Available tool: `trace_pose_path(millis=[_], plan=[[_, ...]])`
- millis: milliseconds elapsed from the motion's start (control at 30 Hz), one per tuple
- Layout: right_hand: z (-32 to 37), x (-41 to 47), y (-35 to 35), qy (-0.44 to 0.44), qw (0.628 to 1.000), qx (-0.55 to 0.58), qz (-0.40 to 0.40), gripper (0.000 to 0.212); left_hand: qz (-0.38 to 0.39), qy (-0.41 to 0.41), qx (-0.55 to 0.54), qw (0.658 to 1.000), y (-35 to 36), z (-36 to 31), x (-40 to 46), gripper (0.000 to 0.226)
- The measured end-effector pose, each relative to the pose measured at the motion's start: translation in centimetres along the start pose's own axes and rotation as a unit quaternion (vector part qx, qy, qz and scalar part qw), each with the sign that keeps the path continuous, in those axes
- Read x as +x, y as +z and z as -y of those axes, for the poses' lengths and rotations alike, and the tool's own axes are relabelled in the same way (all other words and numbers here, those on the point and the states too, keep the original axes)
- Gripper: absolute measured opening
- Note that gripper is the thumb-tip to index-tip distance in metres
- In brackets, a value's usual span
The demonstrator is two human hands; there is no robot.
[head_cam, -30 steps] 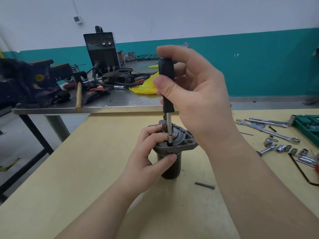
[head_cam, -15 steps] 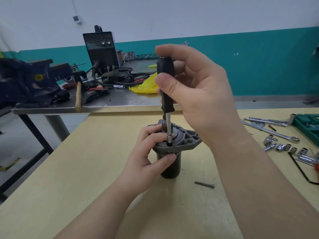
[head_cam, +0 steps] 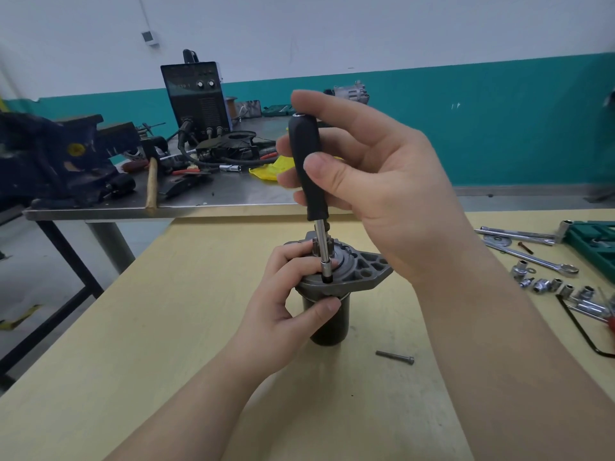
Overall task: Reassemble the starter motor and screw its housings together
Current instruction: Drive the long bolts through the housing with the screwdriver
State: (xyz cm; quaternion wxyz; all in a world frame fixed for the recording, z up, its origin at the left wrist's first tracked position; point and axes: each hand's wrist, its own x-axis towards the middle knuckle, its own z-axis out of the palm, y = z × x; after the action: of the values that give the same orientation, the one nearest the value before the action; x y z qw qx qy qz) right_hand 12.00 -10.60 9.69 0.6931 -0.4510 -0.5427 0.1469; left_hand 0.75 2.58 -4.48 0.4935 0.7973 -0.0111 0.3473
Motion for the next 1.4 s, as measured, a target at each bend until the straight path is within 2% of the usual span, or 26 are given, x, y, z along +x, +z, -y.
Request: trace_pose_path(millis=[200,333,400,467,533,600,733,800,933,1067,1133,1233,1400], plan=[[-1.1,0.4,-0.8,0.031,0.987,0.157,0.031,0.044,-0.002,-0.001,-0.005,1.000,0.0,0.1,-0.2,0.036],[-1.8,0.7,-1.0,0.050,0.984,0.169,0.006,0.052,-0.003,-0.002,-0.006,1.000,0.0,0.1,-0.2,0.037],[-1.7,0.6,-0.4,0.041,0.992,0.111,-0.031,0.055,-0.002,-0.002,-0.007,1.000,0.1,0.1,-0.1,0.036],[-1.5,0.4,0.6,-0.004,0.997,-0.011,-0.080,0.051,-0.002,-0.002,-0.007,1.000,0.1,0.0,-0.1,0.035],[-1.5,0.3,1.5,-0.059,0.981,-0.136,-0.125,0.046,-0.003,-0.002,-0.007,1.000,0.1,0.0,-0.1,0.033],[-1.4,0.3,1.9,-0.081,0.966,-0.196,-0.146,0.043,-0.001,-0.001,-0.008,1.000,0.1,0.0,-0.1,0.031],[-0.8,0.3,1.4,-0.042,0.986,-0.128,-0.103,0.035,-0.004,-0.001,-0.001,1.000,0.1,0.0,-0.1,0.036],[-0.6,0.2,1.2,-0.042,0.986,-0.125,-0.105,0.033,-0.005,-0.005,-0.004,1.000,0.1,0.0,-0.1,0.036],[-0.6,0.2,1.1,-0.092,0.951,-0.245,-0.167,0.029,-0.003,-0.008,-0.004,1.000,0.1,-0.1,-0.1,0.034],[-0.7,0.0,1.9,-0.141,0.885,-0.386,-0.218,0.029,-0.007,-0.019,-0.008,1.000,0.1,-0.1,-0.1,0.032],[-0.6,0.1,2.0,-0.128,0.902,-0.360,-0.200,0.028,-0.005,-0.021,-0.010,1.000,0.1,-0.1,-0.1,0.033],[-0.1,0.4,1.2,-0.057,0.964,-0.215,-0.148,0.026,-0.007,-0.015,-0.008,1.000,0.1,-0.1,0.0,0.035],[0.1,0.2,0.4,-0.036,0.983,-0.153,-0.099,0.035,-0.006,-0.015,-0.001,1.000,0.0,0.0,0.0,0.036]])
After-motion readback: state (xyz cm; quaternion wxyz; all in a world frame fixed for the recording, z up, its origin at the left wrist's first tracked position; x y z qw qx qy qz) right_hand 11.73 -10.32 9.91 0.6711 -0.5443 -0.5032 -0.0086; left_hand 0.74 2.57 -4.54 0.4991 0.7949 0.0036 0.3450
